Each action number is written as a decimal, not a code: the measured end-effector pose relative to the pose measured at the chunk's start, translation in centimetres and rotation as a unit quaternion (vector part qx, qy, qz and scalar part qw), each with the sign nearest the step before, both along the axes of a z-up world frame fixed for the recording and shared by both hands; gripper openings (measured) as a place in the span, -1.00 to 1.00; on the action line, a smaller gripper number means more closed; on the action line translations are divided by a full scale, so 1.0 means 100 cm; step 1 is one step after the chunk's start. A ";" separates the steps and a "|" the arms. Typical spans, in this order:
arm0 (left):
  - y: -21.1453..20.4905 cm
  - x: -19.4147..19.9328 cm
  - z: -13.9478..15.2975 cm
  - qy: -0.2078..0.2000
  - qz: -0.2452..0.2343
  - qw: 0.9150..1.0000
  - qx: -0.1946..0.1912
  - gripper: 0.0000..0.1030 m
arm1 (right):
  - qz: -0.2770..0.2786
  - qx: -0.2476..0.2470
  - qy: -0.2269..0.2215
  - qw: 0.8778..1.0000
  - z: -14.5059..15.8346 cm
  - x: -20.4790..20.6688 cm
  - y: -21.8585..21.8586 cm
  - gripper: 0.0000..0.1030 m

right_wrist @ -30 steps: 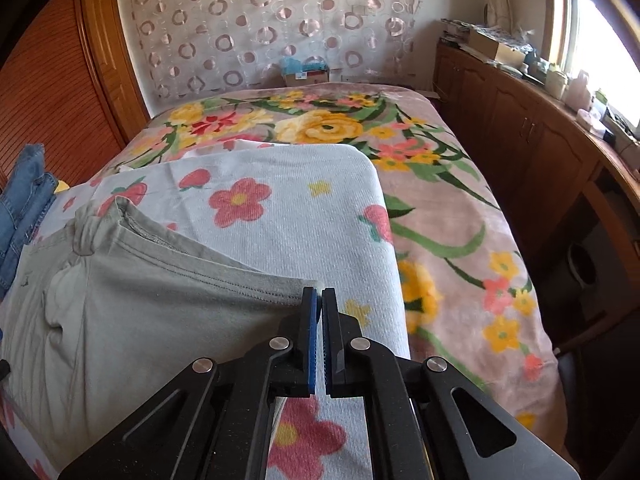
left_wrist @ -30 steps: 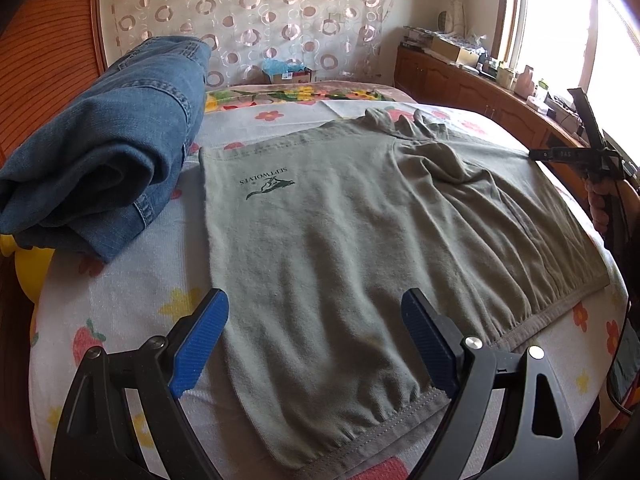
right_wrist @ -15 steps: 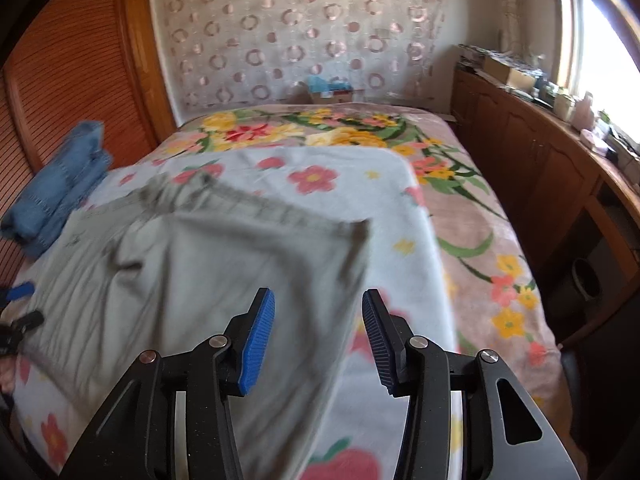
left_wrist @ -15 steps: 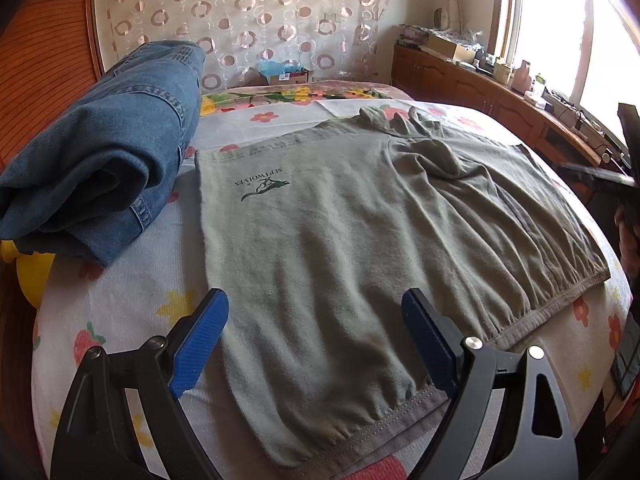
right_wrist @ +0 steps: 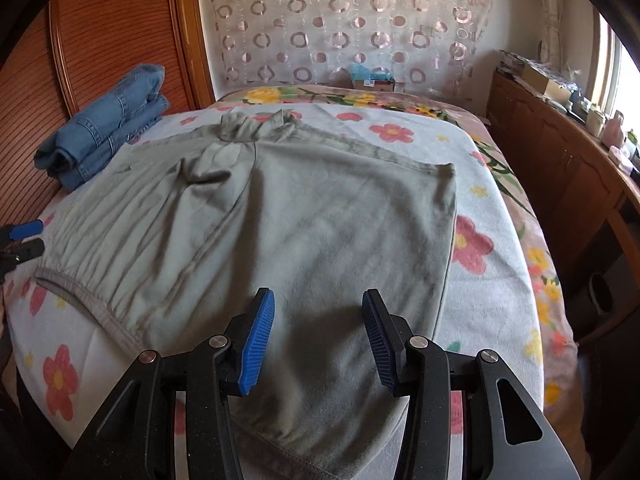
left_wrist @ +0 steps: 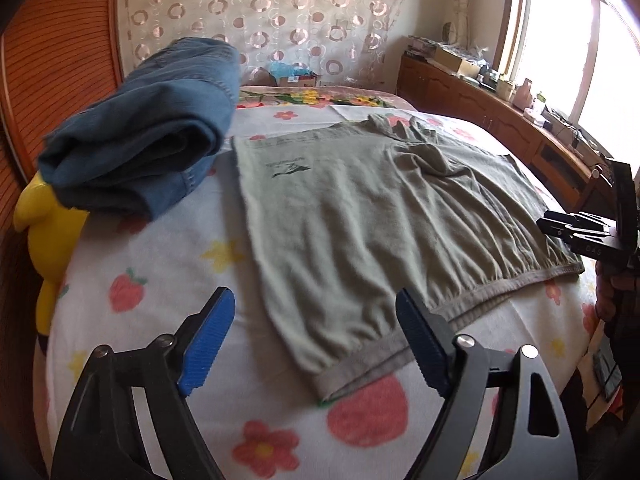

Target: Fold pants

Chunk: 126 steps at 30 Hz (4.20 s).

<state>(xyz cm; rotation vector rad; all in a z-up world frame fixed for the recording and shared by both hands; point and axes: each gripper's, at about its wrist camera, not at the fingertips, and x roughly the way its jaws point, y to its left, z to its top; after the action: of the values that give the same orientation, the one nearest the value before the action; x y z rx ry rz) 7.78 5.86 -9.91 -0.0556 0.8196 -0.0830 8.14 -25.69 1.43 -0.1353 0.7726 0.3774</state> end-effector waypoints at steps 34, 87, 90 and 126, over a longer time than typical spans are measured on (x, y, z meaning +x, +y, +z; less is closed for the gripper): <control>-0.003 -0.029 -0.019 0.012 -0.004 1.000 -0.015 -0.47 | 0.022 0.031 -0.022 0.999 0.007 -0.040 0.031 0.27; -0.188 0.051 0.084 -0.087 -0.212 0.973 0.005 -0.90 | -0.052 0.098 -0.048 0.993 -0.010 -0.048 -0.024 0.28; -0.206 0.052 0.091 -0.092 -0.227 0.969 0.005 -0.90 | -0.059 0.102 -0.048 0.992 -0.011 -0.049 -0.027 0.28; -0.166 0.063 0.042 -0.052 -0.159 0.986 0.020 0.67 | -0.039 0.094 -0.045 0.994 -0.020 -0.009 -0.008 -0.12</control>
<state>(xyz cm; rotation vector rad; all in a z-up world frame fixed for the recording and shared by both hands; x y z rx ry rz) 14.08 -10.77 -5.66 0.1174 0.7209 -0.3680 7.22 -26.46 -0.59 0.0545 0.6475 0.3659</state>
